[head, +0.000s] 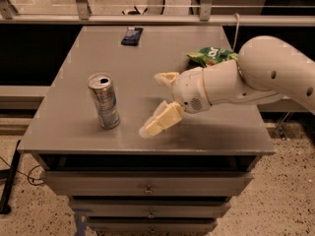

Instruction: Knock redbull can over

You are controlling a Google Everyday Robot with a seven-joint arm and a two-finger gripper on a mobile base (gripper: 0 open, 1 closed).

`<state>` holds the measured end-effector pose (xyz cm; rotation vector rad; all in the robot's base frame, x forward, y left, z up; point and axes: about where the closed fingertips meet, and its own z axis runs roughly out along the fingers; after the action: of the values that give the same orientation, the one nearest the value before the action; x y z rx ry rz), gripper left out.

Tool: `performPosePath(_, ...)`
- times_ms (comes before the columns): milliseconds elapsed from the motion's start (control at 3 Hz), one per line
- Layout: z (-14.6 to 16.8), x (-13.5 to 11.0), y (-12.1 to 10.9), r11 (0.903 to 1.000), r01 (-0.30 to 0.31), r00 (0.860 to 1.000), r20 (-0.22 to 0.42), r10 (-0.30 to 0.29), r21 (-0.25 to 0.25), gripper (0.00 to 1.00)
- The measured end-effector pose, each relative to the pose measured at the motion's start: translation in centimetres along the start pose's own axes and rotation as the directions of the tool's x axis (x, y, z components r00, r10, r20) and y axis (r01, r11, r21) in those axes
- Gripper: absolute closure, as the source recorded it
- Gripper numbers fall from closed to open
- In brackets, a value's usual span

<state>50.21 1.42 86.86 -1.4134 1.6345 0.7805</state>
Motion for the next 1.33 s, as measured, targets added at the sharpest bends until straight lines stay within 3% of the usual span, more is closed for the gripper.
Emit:
performPosePath(333, 2.7, -1.8, -0.1, 0.9999, -0.004, 0.993, 0.116, 0.006, -0.016, 0.00)
performPosePath(1000, 6.3, -5.6, 1.7, 0.9980, -0.022, 0.954, 0.296, 0.039, -0.059, 0.00)
performPosePath(1333, 8.0, -5.9, 2.7, 0.9967, -0.044, 0.945, 0.321, 0.063, -0.068, 0.18)
